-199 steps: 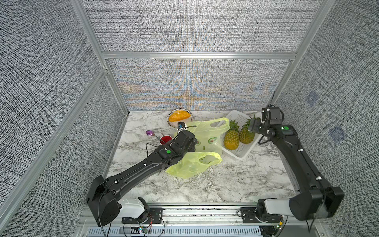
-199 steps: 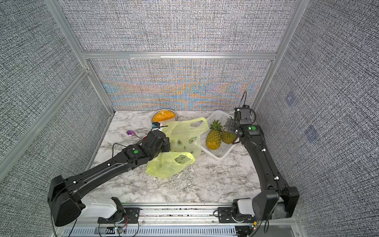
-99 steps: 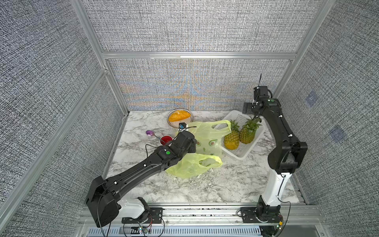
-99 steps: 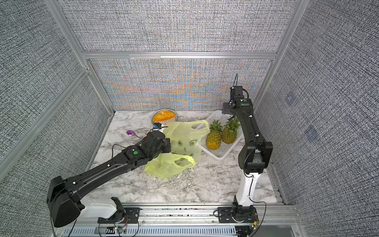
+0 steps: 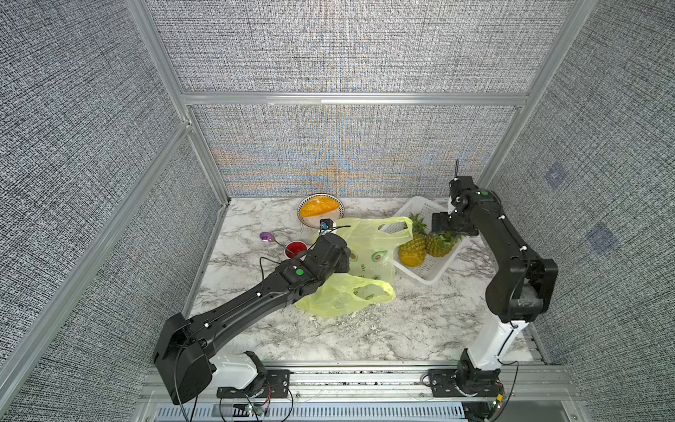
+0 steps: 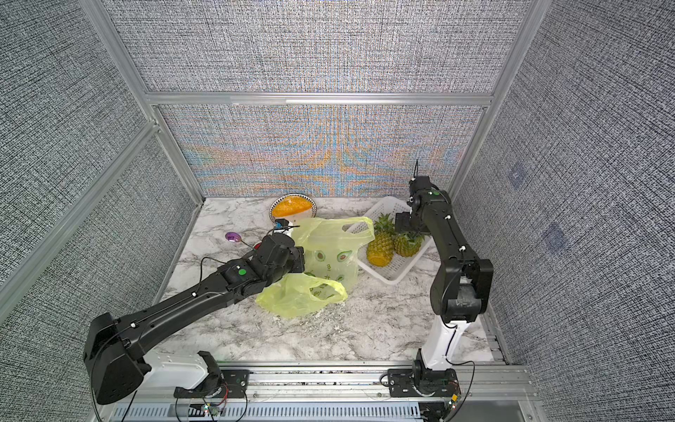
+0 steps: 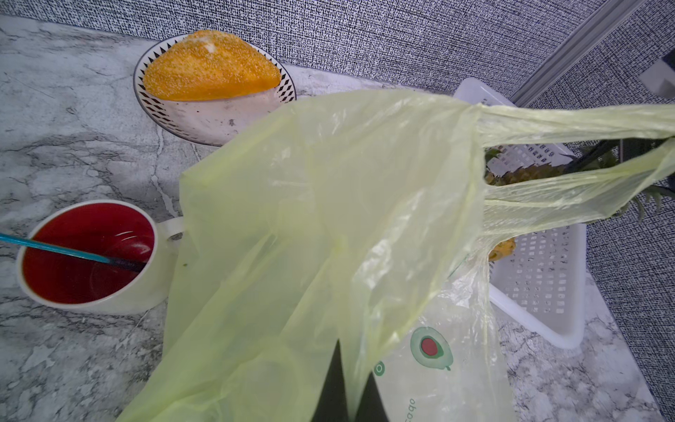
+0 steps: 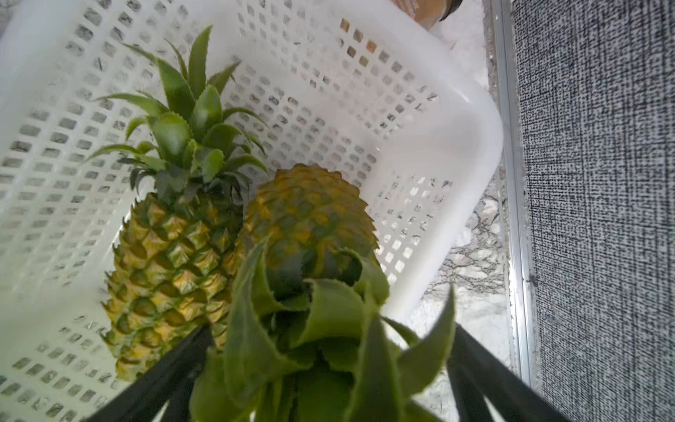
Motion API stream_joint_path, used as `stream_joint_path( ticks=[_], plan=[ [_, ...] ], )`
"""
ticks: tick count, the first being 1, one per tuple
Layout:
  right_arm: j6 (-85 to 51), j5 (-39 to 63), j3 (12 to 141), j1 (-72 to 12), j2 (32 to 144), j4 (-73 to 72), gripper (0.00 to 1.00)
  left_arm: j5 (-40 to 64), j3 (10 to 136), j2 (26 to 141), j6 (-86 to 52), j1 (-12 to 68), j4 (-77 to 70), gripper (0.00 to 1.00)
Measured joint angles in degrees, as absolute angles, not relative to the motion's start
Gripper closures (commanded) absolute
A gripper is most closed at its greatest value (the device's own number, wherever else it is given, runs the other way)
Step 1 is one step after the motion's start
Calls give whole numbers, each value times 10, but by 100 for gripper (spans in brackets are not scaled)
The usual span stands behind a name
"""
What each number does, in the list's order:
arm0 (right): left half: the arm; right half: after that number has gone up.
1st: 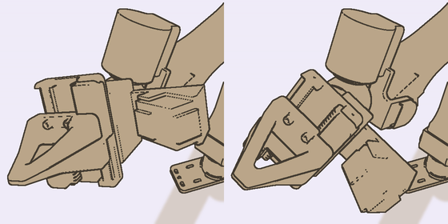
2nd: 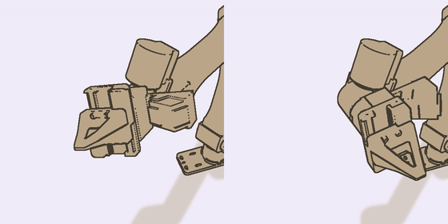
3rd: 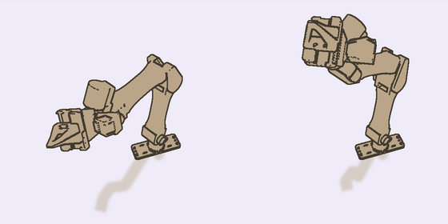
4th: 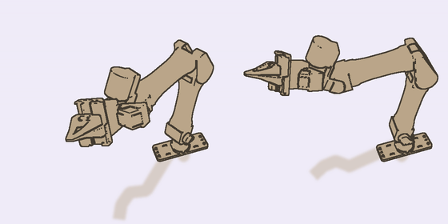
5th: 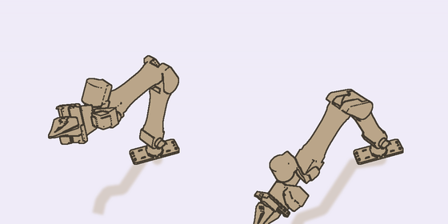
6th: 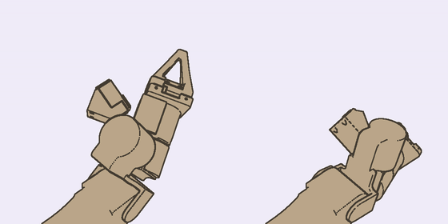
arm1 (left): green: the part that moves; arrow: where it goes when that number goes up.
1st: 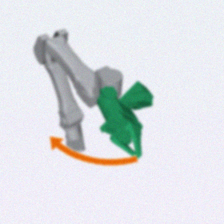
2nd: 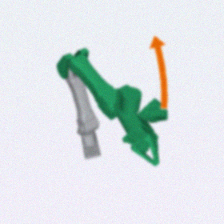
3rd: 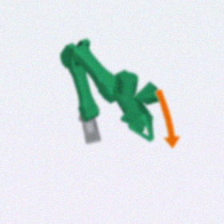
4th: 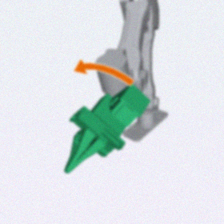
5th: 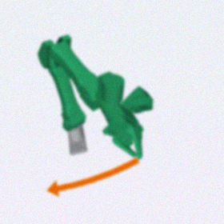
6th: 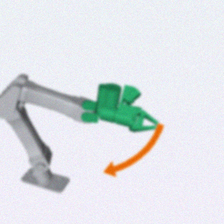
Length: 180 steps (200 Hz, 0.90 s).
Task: Place the pineapple into a plastic bag & tie a knot
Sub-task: Pick up the pineapple from the basket.
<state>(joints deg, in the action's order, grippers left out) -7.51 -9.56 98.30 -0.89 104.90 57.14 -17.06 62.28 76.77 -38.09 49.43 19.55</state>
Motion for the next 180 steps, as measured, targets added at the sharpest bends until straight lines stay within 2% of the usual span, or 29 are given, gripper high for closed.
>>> stream_joint_path(
  ticks=[22,42,70,84,95,180],
  plan=[
    [-77,-88,956,-5,1041,547,13,-166,623,773,-381,495,196,100],
    [-79,-71,946,3,1049,527,29,-165,623,775,-381,495,196,100],
    [-88,-63,956,12,1058,503,64,-165,625,775,-379,495,196,100],
    [-91,-50,961,11,1058,502,86,-165,625,775,-379,495,197,100],
    [-92,-44,962,11,1054,505,100,-165,625,775,-379,495,198,100],
    [-126,-21,951,11,873,534,100,-136,610,783,-375,494,187,100]
  ],
)
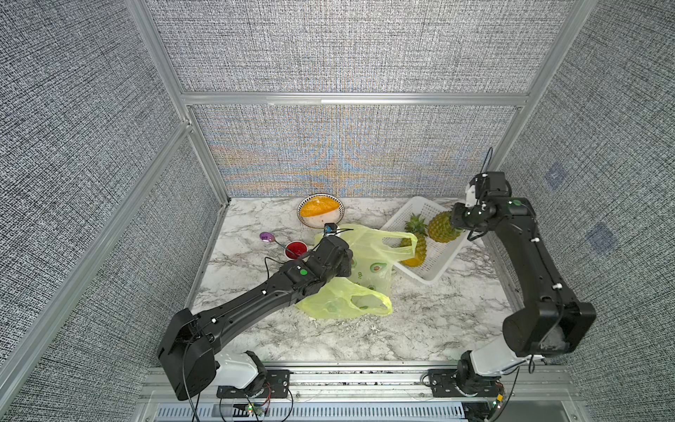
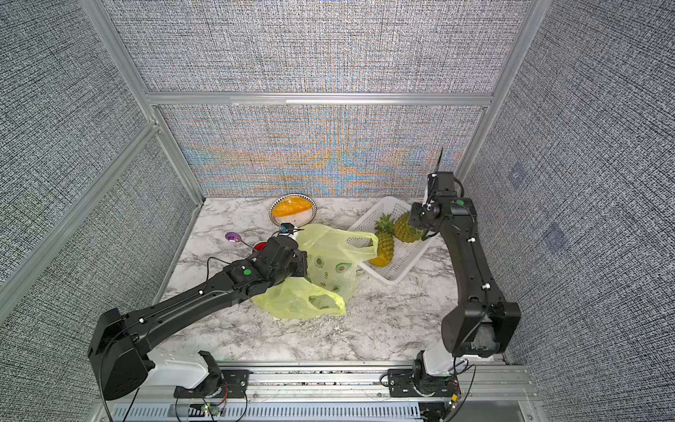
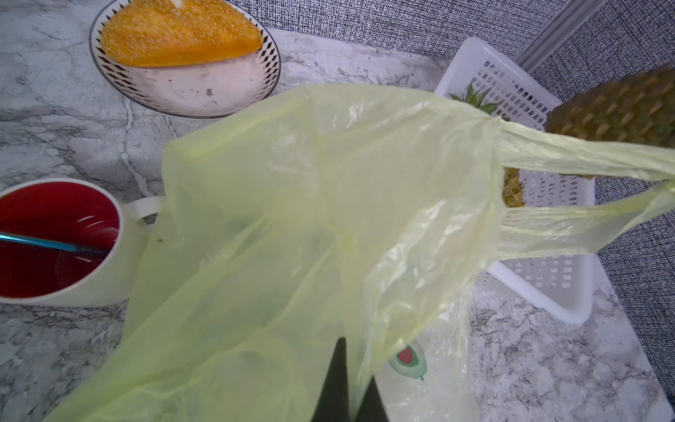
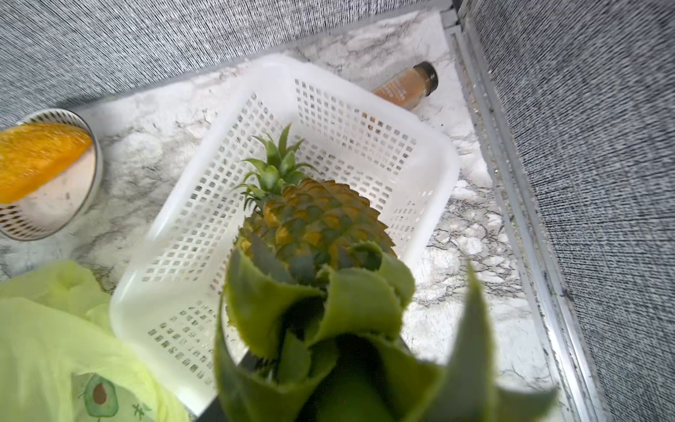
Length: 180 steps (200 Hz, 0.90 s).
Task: Place the pineapple into a plastic bag & tie a knot
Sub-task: Pick up the pineapple from the basket, then place the pineapple in the plastic bag.
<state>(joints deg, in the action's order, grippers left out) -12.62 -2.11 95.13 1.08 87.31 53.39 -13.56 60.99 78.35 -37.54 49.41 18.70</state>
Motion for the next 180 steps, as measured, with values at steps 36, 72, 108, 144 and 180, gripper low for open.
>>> stream_joint_path(
  ticks=[36,72,108,144,180],
  plan=[
    [-166,-10,918,-8,767,566,100,-134,604,782,-376,494,167,100],
    [-208,54,912,-35,650,577,100,-134,595,778,-391,494,162,100],
    [-200,125,959,-37,613,611,100,-136,579,764,-405,494,145,100],
    [-170,271,915,-51,603,612,100,-135,577,761,-406,494,128,100],
    [-165,341,791,-111,587,601,100,-128,577,760,-406,494,104,100]
  ],
)
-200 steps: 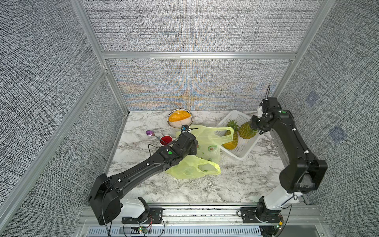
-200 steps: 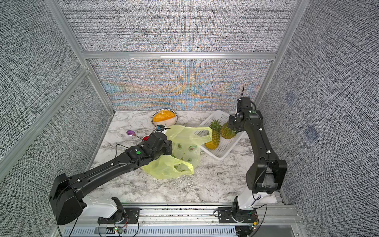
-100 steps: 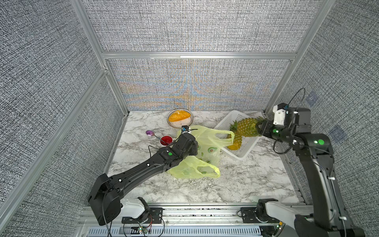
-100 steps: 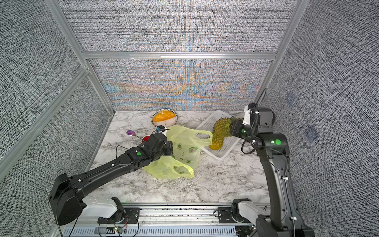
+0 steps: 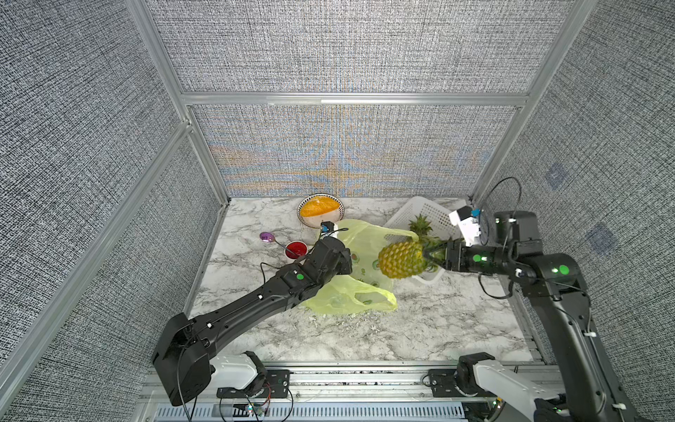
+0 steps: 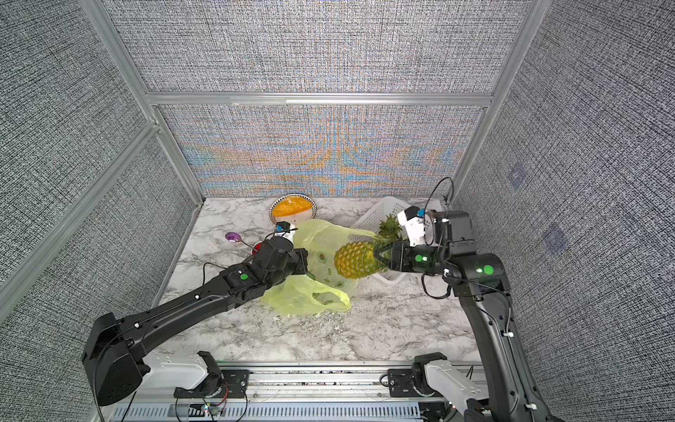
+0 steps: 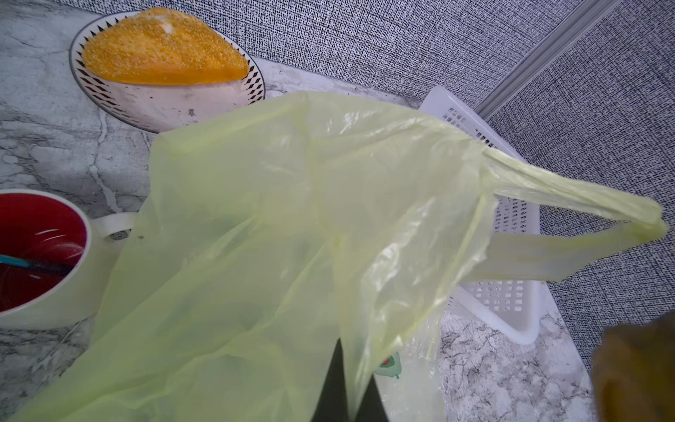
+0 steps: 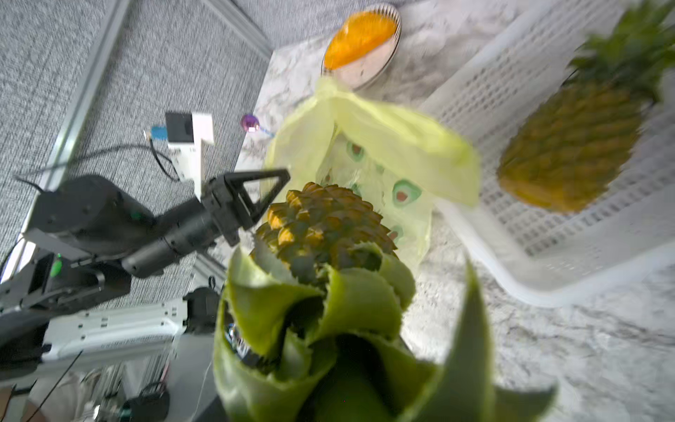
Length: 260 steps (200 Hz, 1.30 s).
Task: Place the pineapple into a plastic bag & tie a knot
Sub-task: Place the pineapple in the plastic bag.
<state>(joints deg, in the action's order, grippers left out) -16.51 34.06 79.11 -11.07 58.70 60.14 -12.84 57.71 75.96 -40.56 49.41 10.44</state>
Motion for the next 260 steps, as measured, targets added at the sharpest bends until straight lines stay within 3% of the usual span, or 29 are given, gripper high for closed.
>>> stream_joint_path(
  ticks=[37,112,218,260],
  plan=[
    [-207,299,681,-158,579,482,100,-102,564,759,-405,494,61,100],
    [-428,204,470,-266,583,138,100,-54,525,757,-410,494,-36,100],
    [-566,257,338,-293,702,-194,100,-16,468,788,-446,494,-235,100],
    [-613,247,349,-312,757,-300,100,-13,462,815,-487,494,-277,100]
  ],
)
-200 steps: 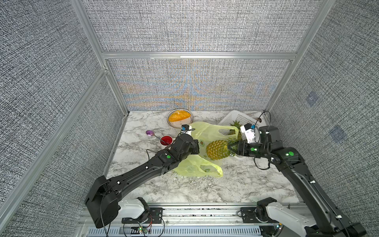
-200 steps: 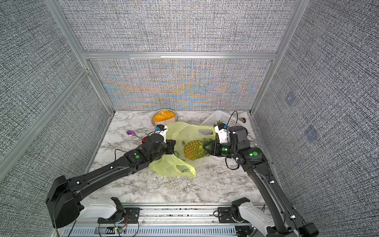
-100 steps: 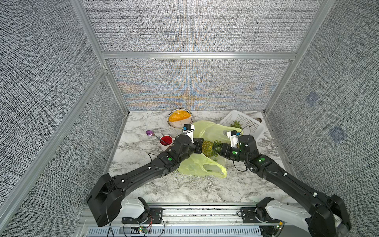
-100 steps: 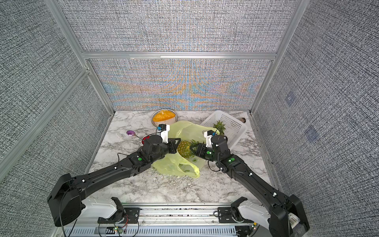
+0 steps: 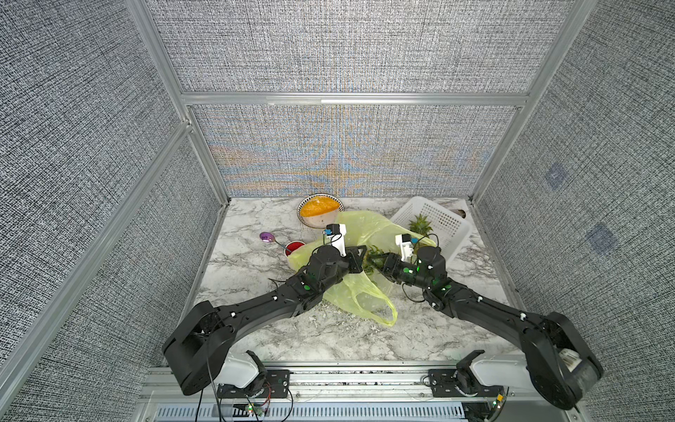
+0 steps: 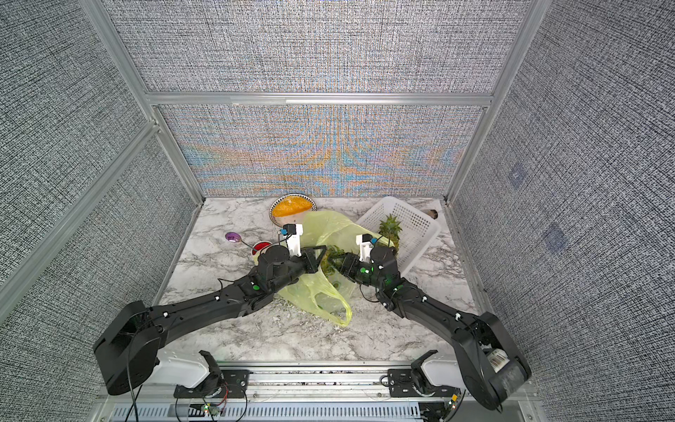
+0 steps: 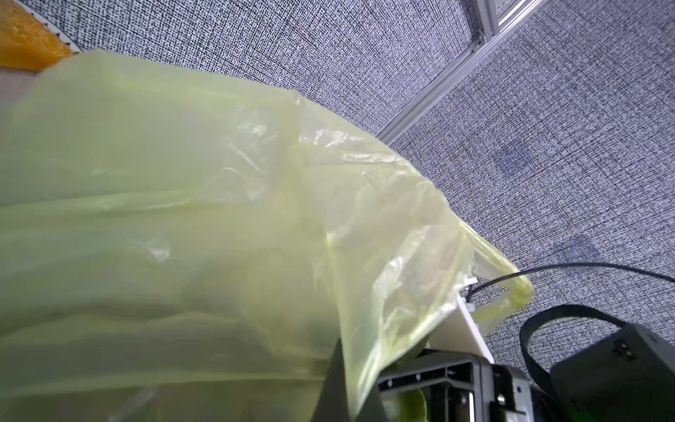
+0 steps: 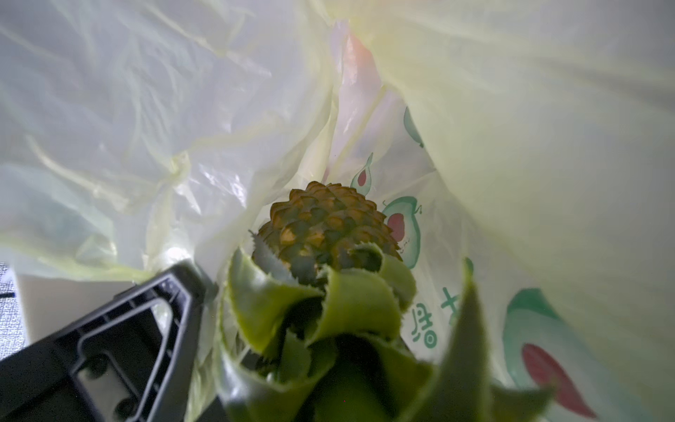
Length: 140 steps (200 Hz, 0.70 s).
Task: Place the pineapple into a plastic bag & tie a knot
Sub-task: Place the pineapple in the plastic bag.
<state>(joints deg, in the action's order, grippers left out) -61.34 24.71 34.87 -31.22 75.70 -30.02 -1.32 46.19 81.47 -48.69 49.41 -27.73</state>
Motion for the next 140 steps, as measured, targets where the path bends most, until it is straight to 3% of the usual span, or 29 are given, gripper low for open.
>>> stream_joint_path(
  ticks=[33,50,64,87,140],
  plan=[
    [-617,230,349,-342,786,-328,98,4,470,842,-517,494,-317,100],
    [-613,220,348,-350,802,-324,85,6,470,844,-535,495,-333,100],
    [-598,208,352,-355,813,-300,68,2,470,843,-547,496,-343,100],
    [-570,189,351,-353,811,-242,52,-15,470,832,-564,499,-340,100],
    [-465,153,416,-336,807,-68,31,-66,485,812,-586,507,-266,100]
  ],
)
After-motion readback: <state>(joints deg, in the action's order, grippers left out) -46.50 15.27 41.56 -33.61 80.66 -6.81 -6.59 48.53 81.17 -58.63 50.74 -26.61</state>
